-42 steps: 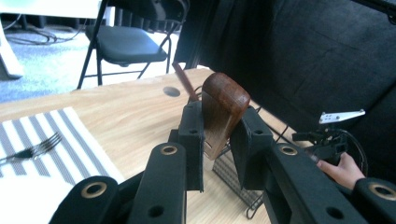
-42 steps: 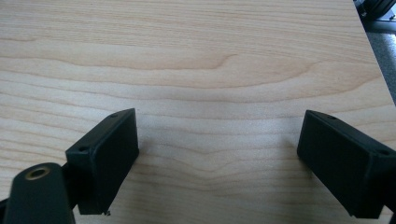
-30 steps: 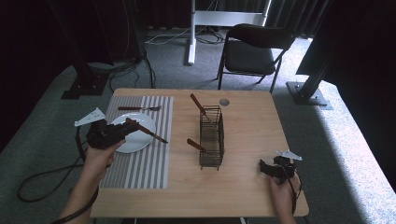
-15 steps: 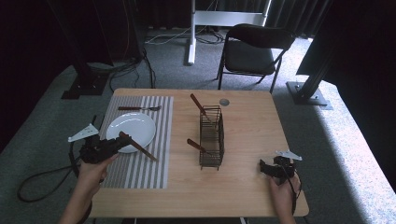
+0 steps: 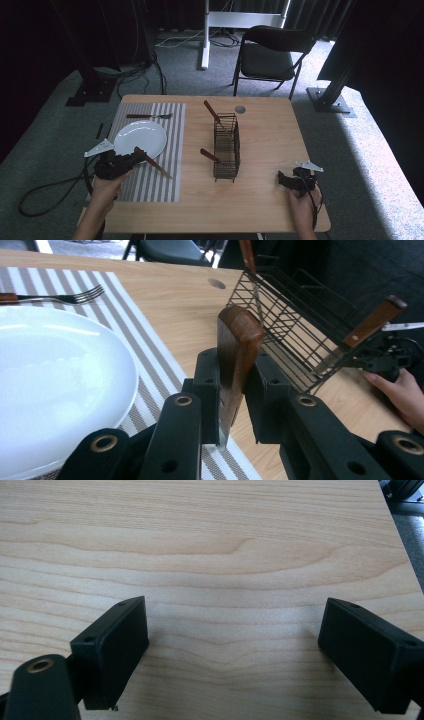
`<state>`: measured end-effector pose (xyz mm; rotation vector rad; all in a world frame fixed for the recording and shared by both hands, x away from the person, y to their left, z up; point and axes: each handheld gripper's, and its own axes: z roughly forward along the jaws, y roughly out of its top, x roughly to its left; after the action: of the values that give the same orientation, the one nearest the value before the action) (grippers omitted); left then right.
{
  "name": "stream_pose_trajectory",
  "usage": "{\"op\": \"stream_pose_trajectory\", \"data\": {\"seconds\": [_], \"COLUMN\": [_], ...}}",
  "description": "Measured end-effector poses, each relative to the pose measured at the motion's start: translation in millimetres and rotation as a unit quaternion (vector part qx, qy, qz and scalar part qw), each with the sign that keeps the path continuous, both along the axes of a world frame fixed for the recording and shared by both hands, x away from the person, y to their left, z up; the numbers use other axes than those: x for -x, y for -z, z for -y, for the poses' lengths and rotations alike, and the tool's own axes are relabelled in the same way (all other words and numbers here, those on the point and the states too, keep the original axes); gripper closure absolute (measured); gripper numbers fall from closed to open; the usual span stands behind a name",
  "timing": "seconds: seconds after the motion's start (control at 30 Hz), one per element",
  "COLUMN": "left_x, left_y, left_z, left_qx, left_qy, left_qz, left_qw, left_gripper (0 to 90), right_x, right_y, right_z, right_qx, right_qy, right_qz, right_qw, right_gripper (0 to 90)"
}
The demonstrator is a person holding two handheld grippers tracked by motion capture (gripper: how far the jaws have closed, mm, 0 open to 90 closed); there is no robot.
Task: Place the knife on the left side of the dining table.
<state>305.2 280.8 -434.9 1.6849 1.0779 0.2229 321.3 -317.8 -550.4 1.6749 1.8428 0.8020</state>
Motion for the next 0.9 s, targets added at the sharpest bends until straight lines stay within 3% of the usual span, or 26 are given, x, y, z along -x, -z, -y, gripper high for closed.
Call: {"op": "stream_pose_trajectory", "data": {"seconds": [0.33, 0.5, 0.9], "left_x": [4.6, 8.5, 10.1], "left_y": [2.8, 4.4, 12.5], "left_z": [-3.8, -12.4, -27.7], "left_qx": [0.001, 0.020, 0.011], "left_qy": [-0.006, -0.021, -0.045], "left_qz": [-0.003, -0.005, -0.030], "left_qw": [1.0000, 0.9996, 0.9985], "left_gripper": [76.8, 75.9, 73.3], "right_x": [0.0, 0.0, 0.0], "right_y": [0.0, 0.0, 0.0], "right_z": [0.0, -0.1, -0.2], "right_qx": [0.000, 0.000, -0.001], "right_qy": [0.000, 0.000, 0.001], "right_qz": [0.000, 0.000, 0.000], "right_qw": [1.0000, 1.0000, 1.0000], "right_gripper": [11.9, 11.8, 11.9]}}
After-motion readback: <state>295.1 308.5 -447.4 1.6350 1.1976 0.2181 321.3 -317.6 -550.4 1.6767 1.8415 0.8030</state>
